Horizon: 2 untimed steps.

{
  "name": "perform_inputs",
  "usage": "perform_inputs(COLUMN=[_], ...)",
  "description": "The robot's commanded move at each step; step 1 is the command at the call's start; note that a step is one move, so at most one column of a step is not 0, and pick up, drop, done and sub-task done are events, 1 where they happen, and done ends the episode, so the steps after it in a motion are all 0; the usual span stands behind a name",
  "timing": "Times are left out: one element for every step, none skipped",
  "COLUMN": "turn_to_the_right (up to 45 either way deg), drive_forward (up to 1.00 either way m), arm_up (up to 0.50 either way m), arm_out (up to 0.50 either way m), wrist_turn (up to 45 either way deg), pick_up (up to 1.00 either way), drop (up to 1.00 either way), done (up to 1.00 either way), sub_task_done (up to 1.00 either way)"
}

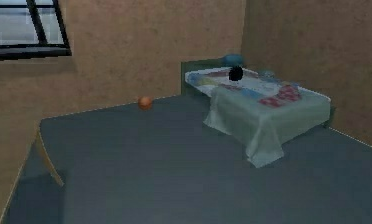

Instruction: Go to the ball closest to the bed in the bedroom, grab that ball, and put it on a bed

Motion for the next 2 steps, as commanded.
perform_inputs(turn_to_the_right=[45.0, 18.0], drive_forward=[0.0, 0.0], arm_up=[0.0, 0.0], arm_out=[0.0, 0.0], wrist_turn=[0.0, 0.0], pick_up=[0.0, 0.0], drop=[0.0, 0.0], done=[0.0, 0.0], sub_task_done=[0.0, 0.0])
